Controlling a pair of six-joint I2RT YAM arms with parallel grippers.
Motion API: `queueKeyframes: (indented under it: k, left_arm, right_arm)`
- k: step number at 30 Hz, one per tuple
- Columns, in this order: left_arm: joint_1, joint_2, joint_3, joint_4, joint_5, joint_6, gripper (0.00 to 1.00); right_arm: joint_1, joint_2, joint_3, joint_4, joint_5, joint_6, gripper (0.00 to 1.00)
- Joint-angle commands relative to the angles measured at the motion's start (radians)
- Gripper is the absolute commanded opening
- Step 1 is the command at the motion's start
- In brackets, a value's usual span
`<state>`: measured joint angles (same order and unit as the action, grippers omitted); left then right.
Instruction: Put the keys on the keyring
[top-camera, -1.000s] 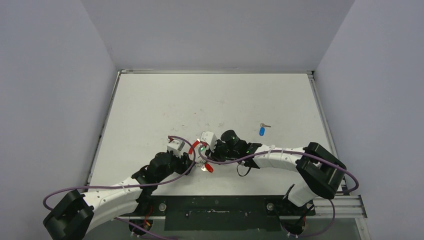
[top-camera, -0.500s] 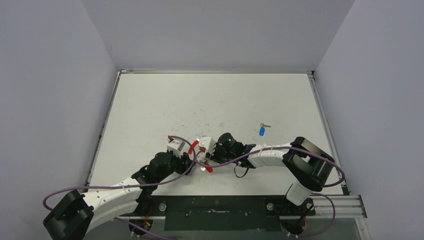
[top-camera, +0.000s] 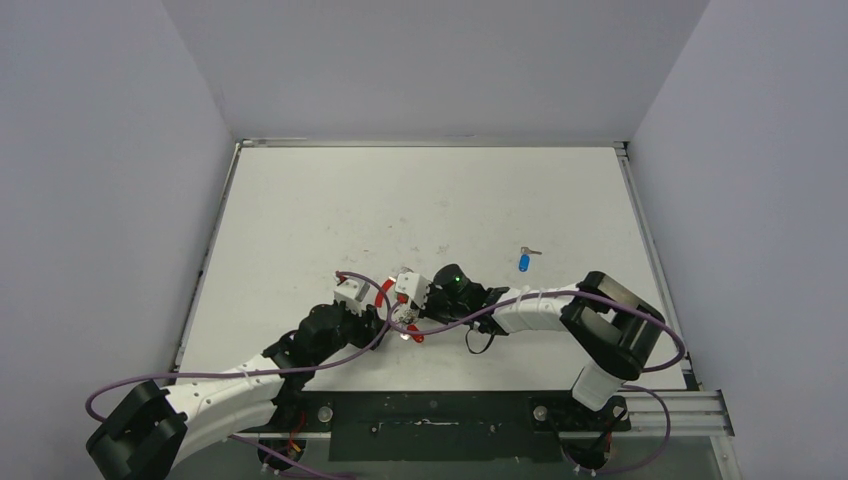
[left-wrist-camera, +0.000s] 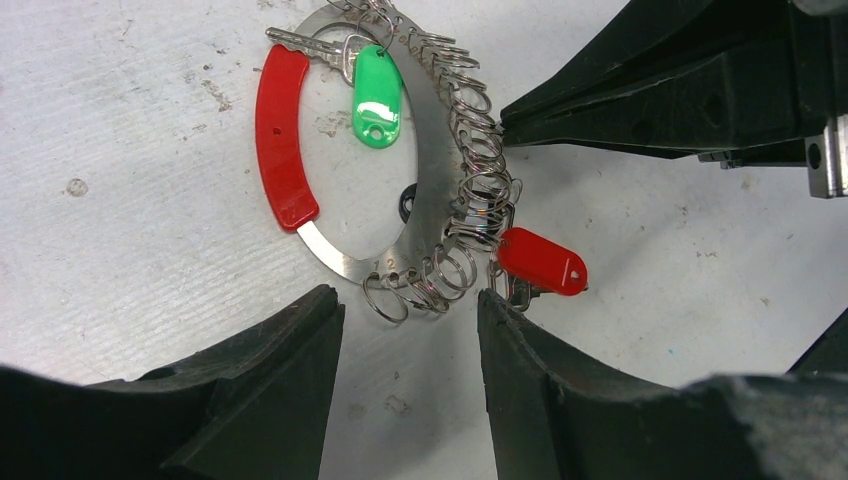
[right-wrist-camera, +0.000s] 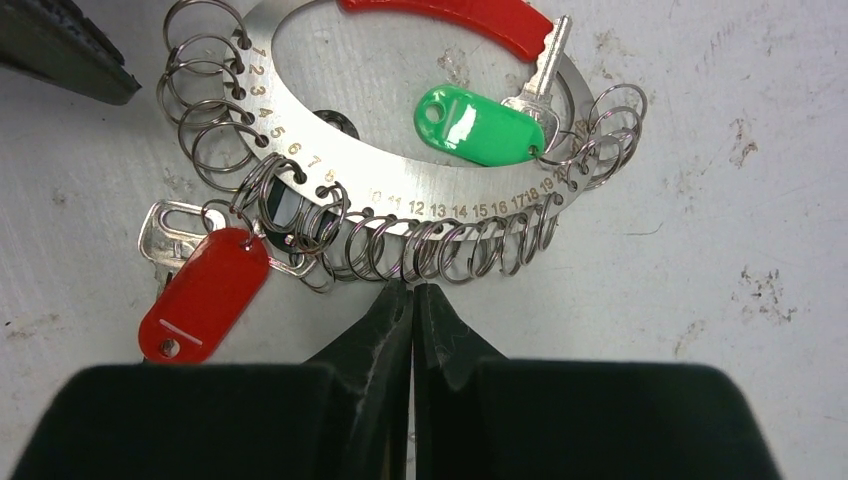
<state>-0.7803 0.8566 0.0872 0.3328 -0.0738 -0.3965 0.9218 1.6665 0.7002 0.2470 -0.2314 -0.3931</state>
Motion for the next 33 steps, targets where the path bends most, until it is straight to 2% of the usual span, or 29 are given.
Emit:
queueKeyframes:
  k: [1,8,11,13,16,33]
  left_arm:
    - [0.006,-0.016,0.030,0.023,0.009,0.018,0.50]
    - [0.007,-0.026,0.029,0.020,0.009,0.019,0.50]
    - [0.007,-0.022,0.030,0.020,0.011,0.017,0.50]
    - [0.006,-0.021,0.030,0.022,0.012,0.015,0.50]
    - [0.006,-0.021,0.030,0.021,0.012,0.016,0.50]
    - [0.008,-0.040,0.023,0.008,0.008,0.010,0.50]
  right_arm:
    - [-0.008,-0.056,0.009,0.050,0.003,-0.021,0.00]
    - [-0.007,-0.110,-0.008,0.047,-0.031,-0.002,0.00]
    - [-0.006,-0.096,0.016,0.032,-0.012,0.010,0.14]
    - [-0.005,-0.085,0.030,0.031,-0.004,0.017,0.27]
    - [-0.002,-0.065,0.051,0.025,0.001,0.026,0.34]
    - [0.010,0.010,0.102,0.009,-0.011,0.049,0.31]
